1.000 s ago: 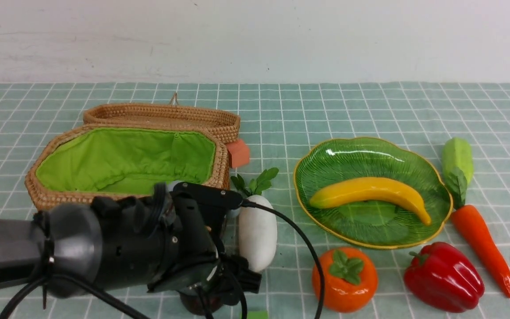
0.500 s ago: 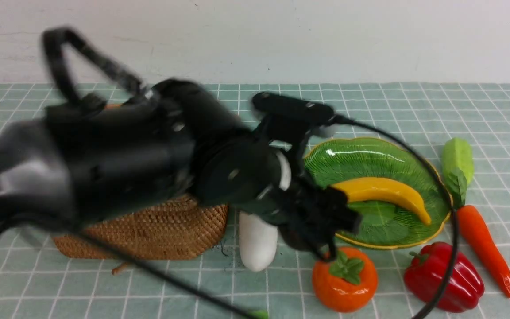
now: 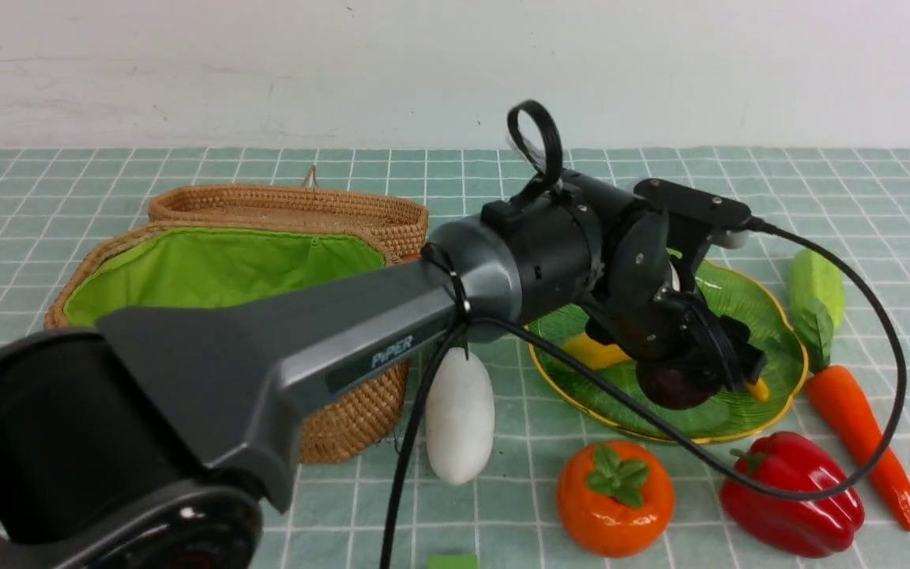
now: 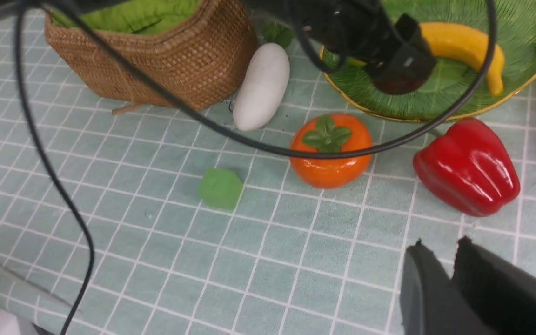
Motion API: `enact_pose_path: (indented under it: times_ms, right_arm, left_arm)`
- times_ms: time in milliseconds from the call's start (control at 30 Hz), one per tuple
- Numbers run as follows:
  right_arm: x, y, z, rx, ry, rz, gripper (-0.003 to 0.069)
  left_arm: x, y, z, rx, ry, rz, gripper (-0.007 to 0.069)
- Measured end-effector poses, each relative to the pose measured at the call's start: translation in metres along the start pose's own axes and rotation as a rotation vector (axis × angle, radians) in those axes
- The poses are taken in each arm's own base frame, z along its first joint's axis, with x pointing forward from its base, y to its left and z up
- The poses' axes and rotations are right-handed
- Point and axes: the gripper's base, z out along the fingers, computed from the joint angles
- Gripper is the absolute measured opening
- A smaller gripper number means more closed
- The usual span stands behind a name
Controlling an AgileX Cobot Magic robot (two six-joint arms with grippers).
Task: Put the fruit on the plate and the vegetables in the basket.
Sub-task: Grab a mangosteen with your left arm and put it on the plate on the right
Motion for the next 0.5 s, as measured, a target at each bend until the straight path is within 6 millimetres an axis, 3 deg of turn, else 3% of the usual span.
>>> enact_pose_path:
  times_ms: [100, 300, 433, 500]
  right_arm:
    - [0.0, 0.0, 0.0, 0.0, 0.0, -0.007, 0.0104]
    - [0.0, 0.0, 0.0, 0.0, -0.002, -0.035, 0.0105]
    - [0.0, 0.0, 0.0, 0.0, -0.003, -0.052, 0.0105]
    - [0.0, 0.0, 0.0, -0.001, -0.003, -0.064, 0.0105]
  left_arm:
    - [0.001, 0.001, 0.006, -0.003, -0.005, 0.004, 0.0544]
    - [0.002, 0.002, 0.004, -0.014, 0.03, 0.013, 0.0659]
    - [-0.001, 0.001, -0.009, -0.029, 0.122, 0.015, 0.0657]
    - [-0.01, -0.001, -0.032, -0.046, 0.18, 0.014, 0.0606]
